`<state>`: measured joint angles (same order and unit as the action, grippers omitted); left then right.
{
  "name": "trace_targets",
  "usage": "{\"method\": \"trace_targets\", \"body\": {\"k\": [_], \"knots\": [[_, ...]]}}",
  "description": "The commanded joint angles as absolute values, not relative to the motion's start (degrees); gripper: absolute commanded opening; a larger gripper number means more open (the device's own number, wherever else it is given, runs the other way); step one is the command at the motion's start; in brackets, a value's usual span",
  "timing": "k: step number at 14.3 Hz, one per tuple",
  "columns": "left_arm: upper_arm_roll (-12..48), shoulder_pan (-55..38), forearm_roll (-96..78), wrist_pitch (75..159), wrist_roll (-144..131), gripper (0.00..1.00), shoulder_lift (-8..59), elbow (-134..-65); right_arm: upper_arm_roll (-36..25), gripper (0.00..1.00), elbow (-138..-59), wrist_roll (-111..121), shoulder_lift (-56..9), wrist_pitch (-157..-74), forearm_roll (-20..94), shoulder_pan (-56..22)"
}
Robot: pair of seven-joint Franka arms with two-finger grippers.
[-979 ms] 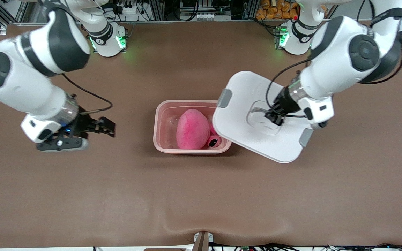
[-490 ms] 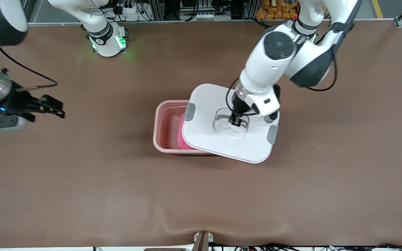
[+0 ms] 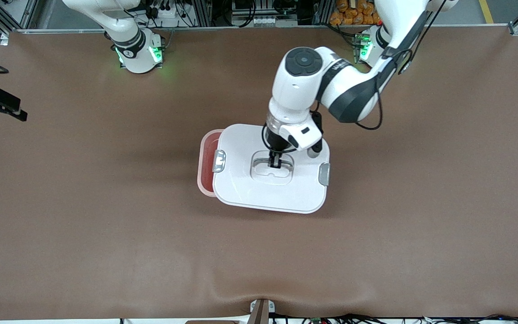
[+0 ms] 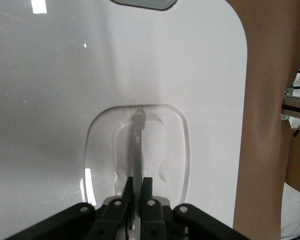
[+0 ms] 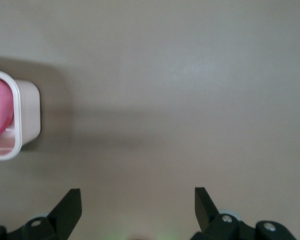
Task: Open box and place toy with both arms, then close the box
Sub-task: 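Lower the lid onto the box with the left gripper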
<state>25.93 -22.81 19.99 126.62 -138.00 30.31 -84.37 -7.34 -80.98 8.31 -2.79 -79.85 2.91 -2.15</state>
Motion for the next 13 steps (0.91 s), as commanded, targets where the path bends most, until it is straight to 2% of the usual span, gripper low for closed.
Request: {"method": "trace_targets", "body": {"k": [1, 5, 13], "knots": [[25.3, -26.2, 25.3, 128.0, -145.1, 0.0, 32.7, -82.1, -6.2, 1.0, -83.1, 7.9, -1.3, -78.5, 1.8, -0.3], [25.3, -28.0, 30.9, 129.0, -152.0, 0.0, 35.2, -82.1, -3.9, 1.0, -83.0, 6.9, -1.3, -78.7, 2.5, 1.2], [25.3, -29.6, 31.4, 129.6, -154.7, 0.0, 36.0, -82.4, -3.7, 1.0, -83.0, 4.9, -1.1, -77.8, 1.8, 0.5]]}}
